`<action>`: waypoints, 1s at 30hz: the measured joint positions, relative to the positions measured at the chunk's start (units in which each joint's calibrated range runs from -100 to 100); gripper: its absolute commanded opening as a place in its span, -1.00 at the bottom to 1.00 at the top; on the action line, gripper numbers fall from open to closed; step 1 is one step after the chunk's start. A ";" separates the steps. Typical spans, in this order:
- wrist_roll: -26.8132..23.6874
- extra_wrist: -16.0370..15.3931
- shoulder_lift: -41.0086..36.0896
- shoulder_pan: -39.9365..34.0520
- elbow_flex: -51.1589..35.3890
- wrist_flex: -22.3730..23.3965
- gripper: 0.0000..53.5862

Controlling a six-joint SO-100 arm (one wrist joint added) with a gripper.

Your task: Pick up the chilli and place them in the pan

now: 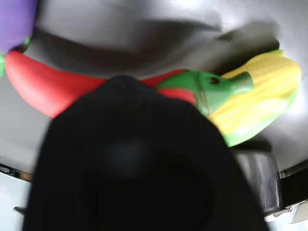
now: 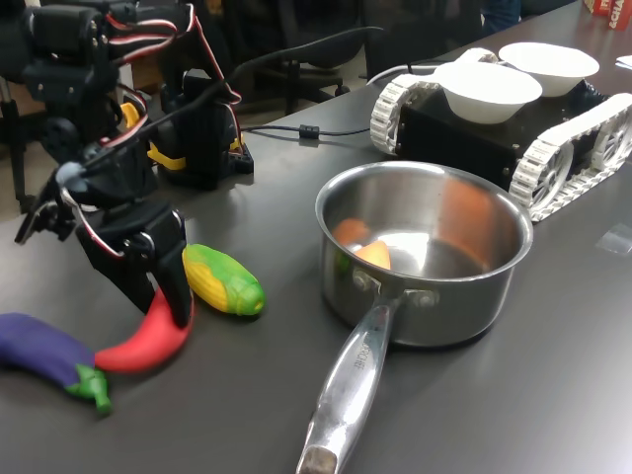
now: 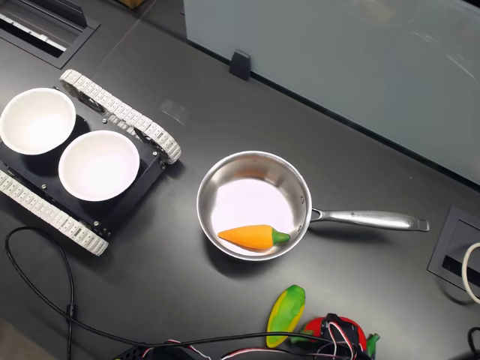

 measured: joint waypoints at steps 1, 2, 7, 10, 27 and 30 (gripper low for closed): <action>-0.54 -0.73 -0.84 0.55 -0.72 0.25 -1.00; -1.42 -1.56 -1.77 1.10 -1.54 0.42 -1.00; -4.84 -4.13 -5.98 2.31 -3.62 1.27 -1.00; -6.59 -5.42 -8.25 2.09 -3.62 1.36 -1.00; -19.49 -9.37 -25.84 4.18 5.61 -3.06 -1.00; -21.29 -9.37 -28.79 4.18 7.60 -4.16 -1.00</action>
